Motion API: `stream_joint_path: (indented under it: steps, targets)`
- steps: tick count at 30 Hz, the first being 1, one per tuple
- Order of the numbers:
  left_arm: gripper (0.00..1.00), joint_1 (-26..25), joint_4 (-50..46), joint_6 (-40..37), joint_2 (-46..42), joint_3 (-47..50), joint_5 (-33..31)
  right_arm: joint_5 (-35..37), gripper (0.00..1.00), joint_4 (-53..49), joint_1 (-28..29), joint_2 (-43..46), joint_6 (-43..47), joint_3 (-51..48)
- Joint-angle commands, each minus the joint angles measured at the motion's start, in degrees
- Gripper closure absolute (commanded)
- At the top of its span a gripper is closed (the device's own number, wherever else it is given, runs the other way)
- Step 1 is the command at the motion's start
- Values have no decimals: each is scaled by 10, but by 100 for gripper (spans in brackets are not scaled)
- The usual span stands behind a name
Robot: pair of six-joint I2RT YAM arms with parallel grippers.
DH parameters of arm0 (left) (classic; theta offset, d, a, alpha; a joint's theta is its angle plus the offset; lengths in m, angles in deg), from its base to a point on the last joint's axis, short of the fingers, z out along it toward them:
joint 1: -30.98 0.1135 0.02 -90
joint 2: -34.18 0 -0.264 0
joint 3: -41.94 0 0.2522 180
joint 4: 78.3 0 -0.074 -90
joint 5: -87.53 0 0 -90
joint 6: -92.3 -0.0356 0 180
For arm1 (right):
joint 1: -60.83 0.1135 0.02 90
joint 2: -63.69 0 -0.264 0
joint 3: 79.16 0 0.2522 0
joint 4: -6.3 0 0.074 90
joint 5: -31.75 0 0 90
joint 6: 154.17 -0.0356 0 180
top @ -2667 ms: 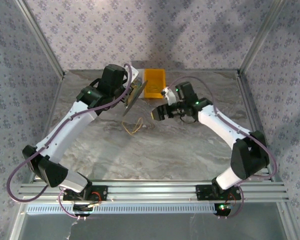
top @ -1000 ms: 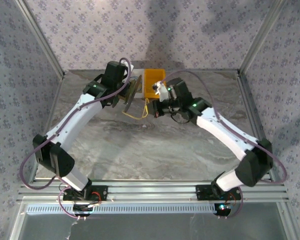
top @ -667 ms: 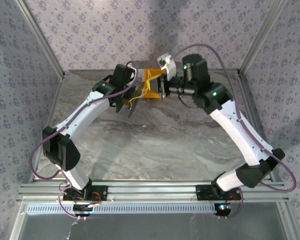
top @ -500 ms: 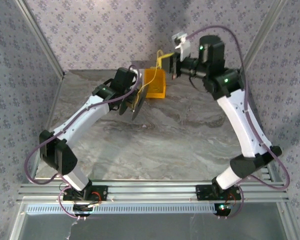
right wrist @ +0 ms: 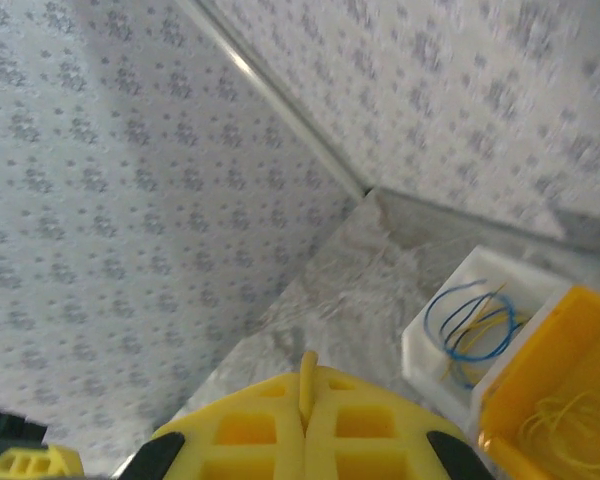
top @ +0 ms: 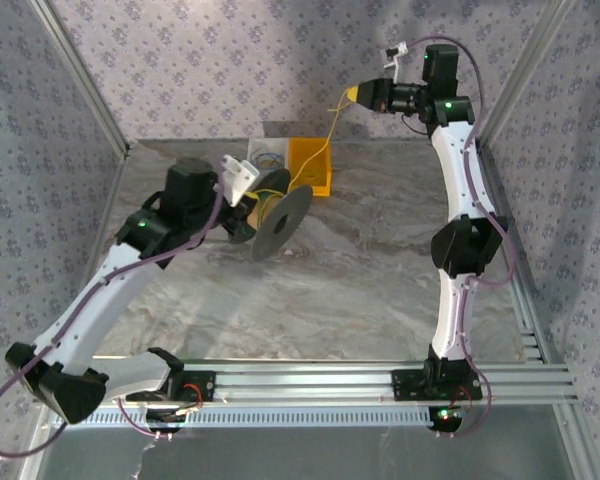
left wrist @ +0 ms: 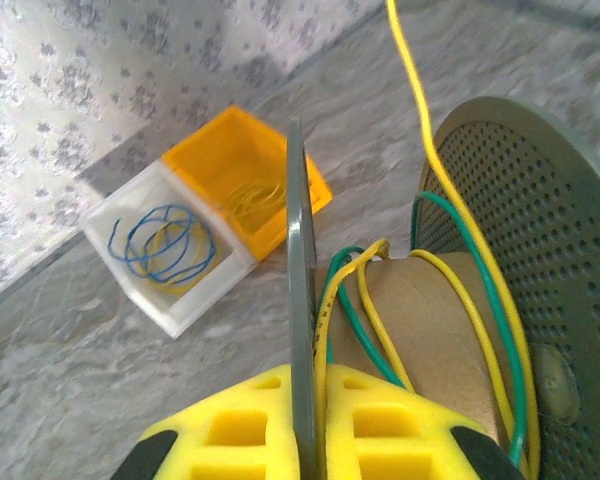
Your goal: Wrap the cables
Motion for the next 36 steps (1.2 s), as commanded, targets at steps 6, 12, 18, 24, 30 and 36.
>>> stream_joint_path:
  steps: [6, 12, 18, 24, 30, 36]
  targets:
    - [100, 132, 13, 30, -65, 9, 272, -150, 100, 150, -25, 76, 67, -175]
    - [100, 178, 61, 66, -31, 11, 265, -292, 100, -293, -22, 91, 484, -145]
    - [100, 214, 159, 149, -19, 3, 361, -237, 100, -392, -37, 113, 609, -232]
    - [100, 248, 255, 250, -4, -32, 441, -145, 100, -240, -38, 143, 509, -366]
    - [100, 253, 356, 359, 30, -55, 478, -80, 100, -172, -23, 162, 460, -423]
    - [100, 257, 458, 470, 54, -64, 412, 38, 100, -46, 5, 192, 349, -503]
